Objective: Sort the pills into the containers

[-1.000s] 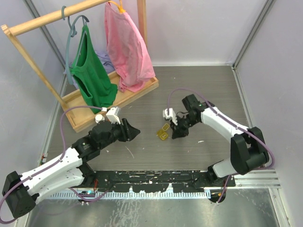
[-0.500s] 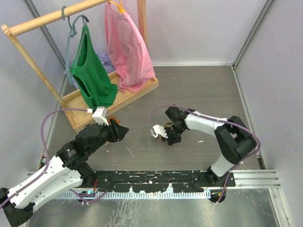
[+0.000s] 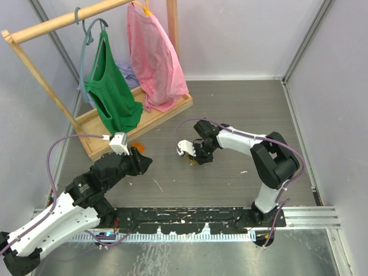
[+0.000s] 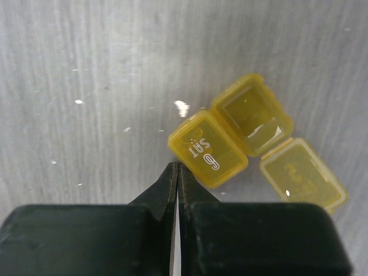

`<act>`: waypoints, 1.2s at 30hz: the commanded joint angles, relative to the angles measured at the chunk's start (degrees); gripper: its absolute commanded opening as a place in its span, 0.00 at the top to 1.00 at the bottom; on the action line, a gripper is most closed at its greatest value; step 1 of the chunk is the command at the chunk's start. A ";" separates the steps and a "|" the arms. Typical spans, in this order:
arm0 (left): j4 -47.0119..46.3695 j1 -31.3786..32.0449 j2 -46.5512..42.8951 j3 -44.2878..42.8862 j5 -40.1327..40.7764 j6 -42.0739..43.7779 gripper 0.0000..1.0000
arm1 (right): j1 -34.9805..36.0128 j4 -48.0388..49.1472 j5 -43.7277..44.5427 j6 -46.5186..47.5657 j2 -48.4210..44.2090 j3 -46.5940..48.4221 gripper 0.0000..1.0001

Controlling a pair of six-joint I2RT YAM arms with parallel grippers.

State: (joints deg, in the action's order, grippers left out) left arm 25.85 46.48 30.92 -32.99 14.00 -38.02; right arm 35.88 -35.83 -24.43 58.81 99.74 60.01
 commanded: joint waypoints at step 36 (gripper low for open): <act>-7.55 -0.18 -5.89 1.31 -2.24 0.54 0.21 | -9.36 0.95 -13.60 -6.40 -7.28 2.62 0.78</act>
State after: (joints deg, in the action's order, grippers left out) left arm 24.84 46.48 27.44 -32.67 12.36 -37.95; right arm 29.74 -33.30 -28.03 52.42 100.79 63.96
